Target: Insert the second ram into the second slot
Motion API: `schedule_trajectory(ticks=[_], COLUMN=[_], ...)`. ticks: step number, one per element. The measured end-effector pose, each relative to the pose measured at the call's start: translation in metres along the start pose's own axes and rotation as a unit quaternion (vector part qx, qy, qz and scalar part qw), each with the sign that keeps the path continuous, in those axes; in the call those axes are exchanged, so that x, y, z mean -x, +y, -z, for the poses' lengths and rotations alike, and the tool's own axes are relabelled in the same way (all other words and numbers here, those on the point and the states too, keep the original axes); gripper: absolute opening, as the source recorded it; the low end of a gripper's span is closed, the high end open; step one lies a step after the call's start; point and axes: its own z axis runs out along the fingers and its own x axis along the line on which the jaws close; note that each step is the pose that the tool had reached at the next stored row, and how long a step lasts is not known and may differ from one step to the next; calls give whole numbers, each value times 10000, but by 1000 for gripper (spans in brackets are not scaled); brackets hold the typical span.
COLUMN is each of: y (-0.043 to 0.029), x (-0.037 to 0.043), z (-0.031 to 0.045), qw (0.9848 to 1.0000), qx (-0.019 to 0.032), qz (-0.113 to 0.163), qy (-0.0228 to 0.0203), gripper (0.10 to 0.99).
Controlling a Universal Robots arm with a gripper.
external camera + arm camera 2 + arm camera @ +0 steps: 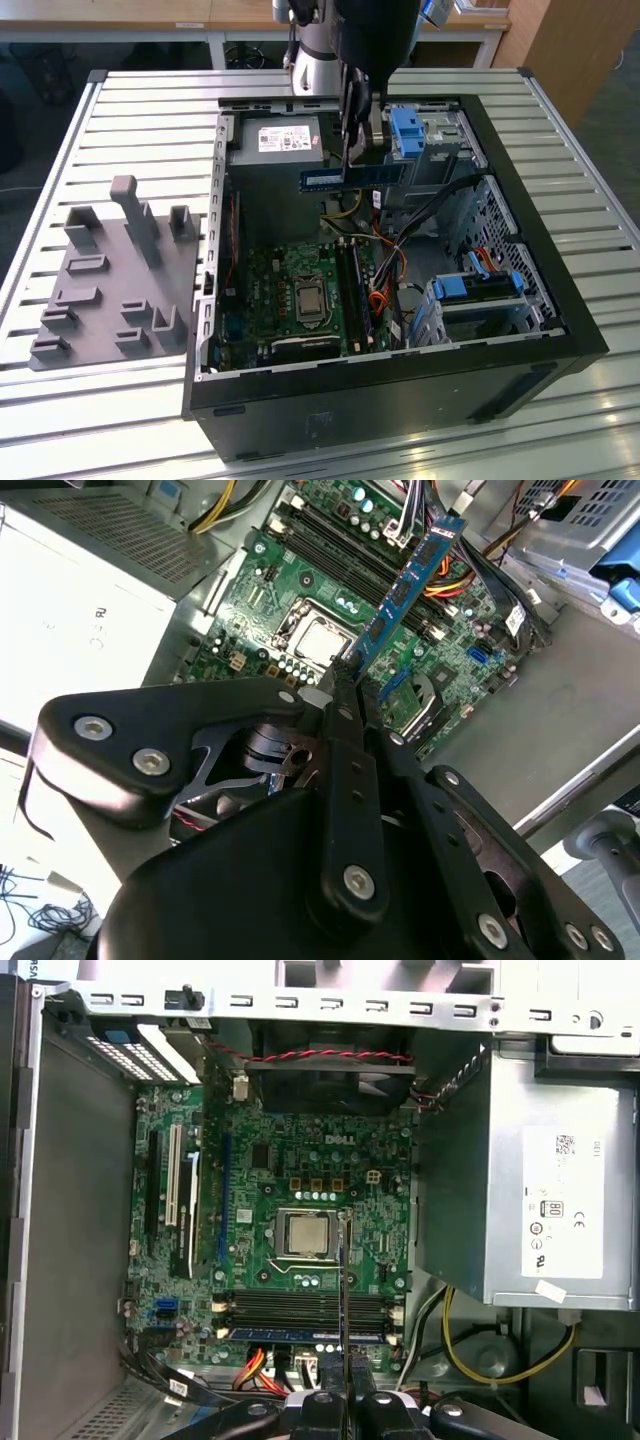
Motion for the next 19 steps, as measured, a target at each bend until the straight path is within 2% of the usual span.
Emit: schedule_trajectory(ticks=[8,19], y=[-1,-1], x=[-1,-1], z=[-6,-14], qw=[9995,9964], qx=[-14,-25], qz=[-319,-844], qy=[-4,-8], gripper=[137,137])
